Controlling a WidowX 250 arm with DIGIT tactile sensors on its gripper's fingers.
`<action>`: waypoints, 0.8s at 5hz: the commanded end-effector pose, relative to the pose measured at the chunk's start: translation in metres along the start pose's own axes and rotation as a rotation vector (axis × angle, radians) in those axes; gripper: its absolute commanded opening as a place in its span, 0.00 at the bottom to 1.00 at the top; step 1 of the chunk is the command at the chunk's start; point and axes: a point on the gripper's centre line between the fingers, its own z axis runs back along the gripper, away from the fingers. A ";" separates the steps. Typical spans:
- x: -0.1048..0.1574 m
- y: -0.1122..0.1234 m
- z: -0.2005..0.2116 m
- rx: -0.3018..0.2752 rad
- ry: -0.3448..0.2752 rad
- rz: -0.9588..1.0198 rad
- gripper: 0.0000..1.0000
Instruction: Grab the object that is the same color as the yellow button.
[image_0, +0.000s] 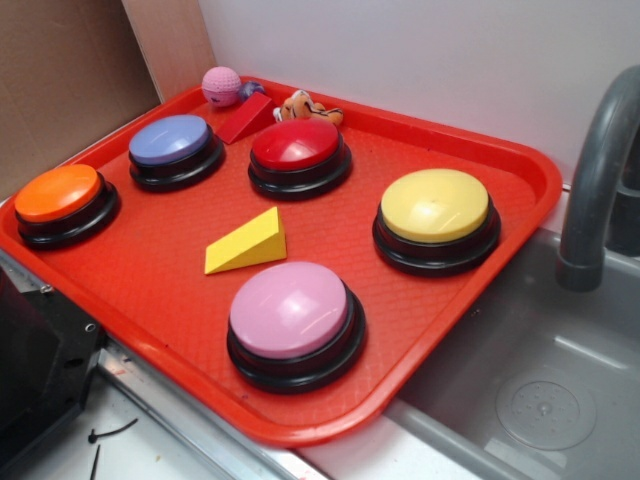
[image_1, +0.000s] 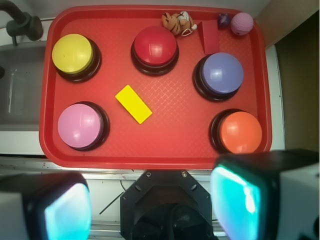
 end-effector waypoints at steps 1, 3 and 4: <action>0.000 0.000 0.000 0.000 0.000 0.000 1.00; 0.030 -0.007 -0.038 0.016 -0.096 -0.247 1.00; 0.046 -0.014 -0.073 -0.044 -0.167 -0.417 1.00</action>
